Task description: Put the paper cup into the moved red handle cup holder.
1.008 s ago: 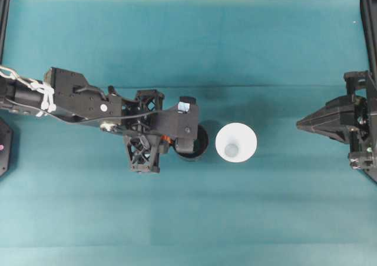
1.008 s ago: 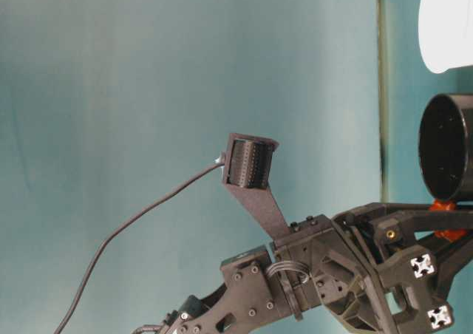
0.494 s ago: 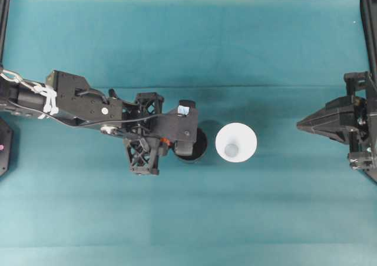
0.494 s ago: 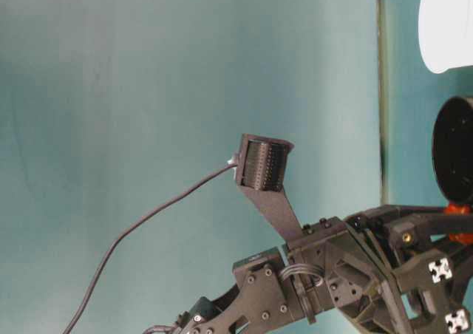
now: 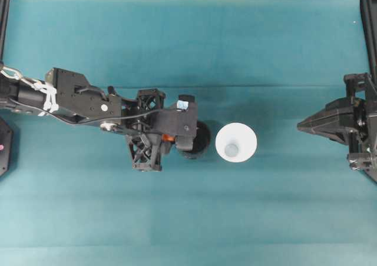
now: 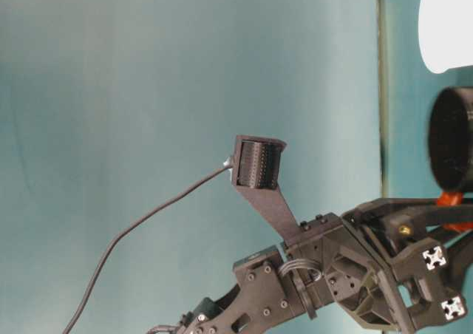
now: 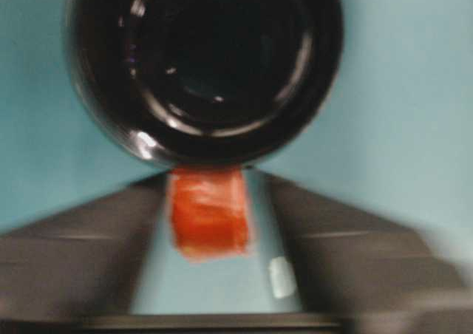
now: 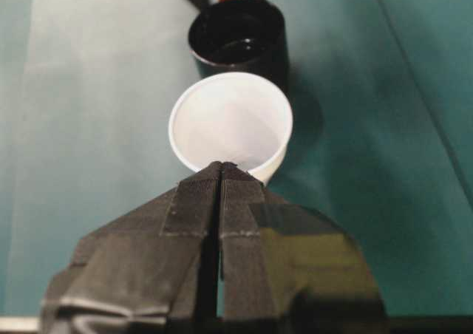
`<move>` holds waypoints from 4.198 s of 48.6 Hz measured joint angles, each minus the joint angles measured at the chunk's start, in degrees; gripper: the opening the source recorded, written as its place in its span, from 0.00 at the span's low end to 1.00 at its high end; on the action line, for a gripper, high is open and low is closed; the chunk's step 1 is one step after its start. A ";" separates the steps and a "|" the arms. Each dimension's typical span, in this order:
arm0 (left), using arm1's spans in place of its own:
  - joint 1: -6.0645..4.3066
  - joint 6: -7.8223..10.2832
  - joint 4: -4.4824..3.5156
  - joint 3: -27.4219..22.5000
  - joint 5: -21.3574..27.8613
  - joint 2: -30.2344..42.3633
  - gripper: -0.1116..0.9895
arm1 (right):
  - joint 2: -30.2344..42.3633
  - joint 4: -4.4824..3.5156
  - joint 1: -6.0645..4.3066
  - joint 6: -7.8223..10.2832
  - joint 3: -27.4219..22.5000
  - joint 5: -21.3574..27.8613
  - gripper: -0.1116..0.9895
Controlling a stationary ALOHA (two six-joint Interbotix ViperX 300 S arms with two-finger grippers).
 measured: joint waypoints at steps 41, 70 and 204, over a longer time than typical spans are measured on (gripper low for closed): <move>-0.62 -0.18 0.00 8.61 2.55 -16.52 0.94 | 8.17 0.00 -7.82 6.15 -7.56 11.25 0.21; -0.70 -4.57 -0.18 12.04 3.16 -20.13 0.94 | 43.95 -1.32 -8.00 6.59 -30.94 26.28 0.96; -0.70 -5.45 0.00 13.71 2.99 -20.30 0.94 | 66.09 2.11 -5.71 6.59 -58.10 39.73 0.00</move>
